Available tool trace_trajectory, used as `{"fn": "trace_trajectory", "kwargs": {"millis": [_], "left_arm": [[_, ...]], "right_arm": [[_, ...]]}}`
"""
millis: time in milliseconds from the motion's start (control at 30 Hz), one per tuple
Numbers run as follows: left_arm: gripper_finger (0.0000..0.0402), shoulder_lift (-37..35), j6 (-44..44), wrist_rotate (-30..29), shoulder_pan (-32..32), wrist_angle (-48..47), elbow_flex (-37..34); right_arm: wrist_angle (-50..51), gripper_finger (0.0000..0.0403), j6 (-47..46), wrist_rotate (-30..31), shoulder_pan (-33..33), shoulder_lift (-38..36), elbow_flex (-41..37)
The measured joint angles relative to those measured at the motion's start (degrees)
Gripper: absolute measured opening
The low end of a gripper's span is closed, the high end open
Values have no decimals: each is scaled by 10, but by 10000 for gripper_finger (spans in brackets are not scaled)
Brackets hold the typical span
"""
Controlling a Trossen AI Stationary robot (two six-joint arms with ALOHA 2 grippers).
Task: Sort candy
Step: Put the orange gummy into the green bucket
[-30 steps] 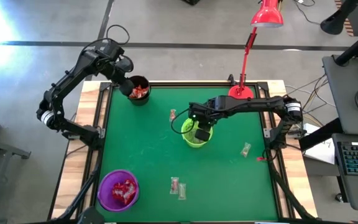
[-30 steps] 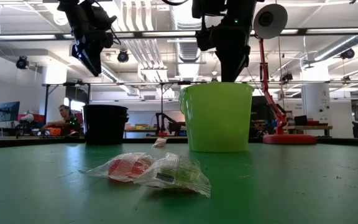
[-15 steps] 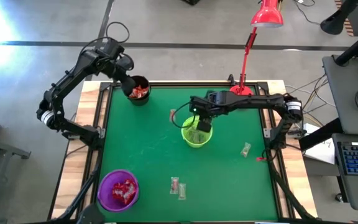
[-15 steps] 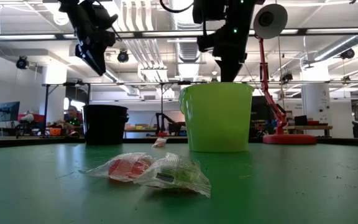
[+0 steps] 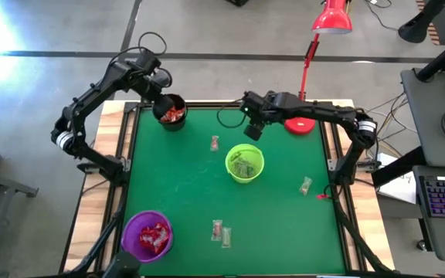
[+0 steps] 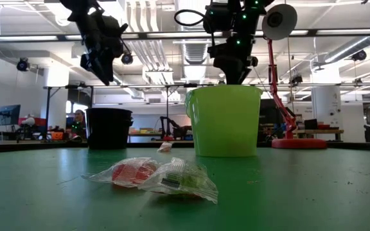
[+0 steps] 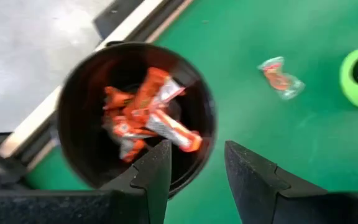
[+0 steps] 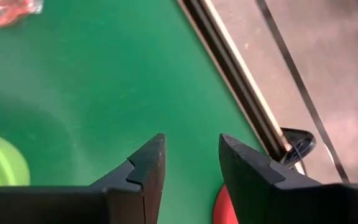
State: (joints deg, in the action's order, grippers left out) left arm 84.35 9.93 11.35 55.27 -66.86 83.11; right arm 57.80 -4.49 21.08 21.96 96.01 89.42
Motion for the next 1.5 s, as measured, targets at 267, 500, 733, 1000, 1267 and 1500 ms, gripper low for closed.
{"fn": "trace_trajectory", "kwargs": {"millis": [267, 500, 733, 1000, 1267, 1500], "left_arm": [[151, 26, -78, 37, -1, 17, 41], [176, 78, -154, 49, -20, 19, 97], [178, 136, -174, 69, -67, 12, 146], [178, 167, -232, 13, -123, 8, 166], [178, 184, -279, -55, -190, 18, 153], [178, 183, -314, -79, -240, 54, 92]], "right_arm": [[-18, 143, 15, 0, 31, 0, 3], [-33, 138, 24, 0, 52, 3, 2], [-31, 135, 26, 0, 54, 3, 2], [-2, 139, -12, 0, 54, -2, 2], [4, 144, -16, 10, 55, -20, 4], [68, 139, -64, 10, 54, -42, 7]]}}
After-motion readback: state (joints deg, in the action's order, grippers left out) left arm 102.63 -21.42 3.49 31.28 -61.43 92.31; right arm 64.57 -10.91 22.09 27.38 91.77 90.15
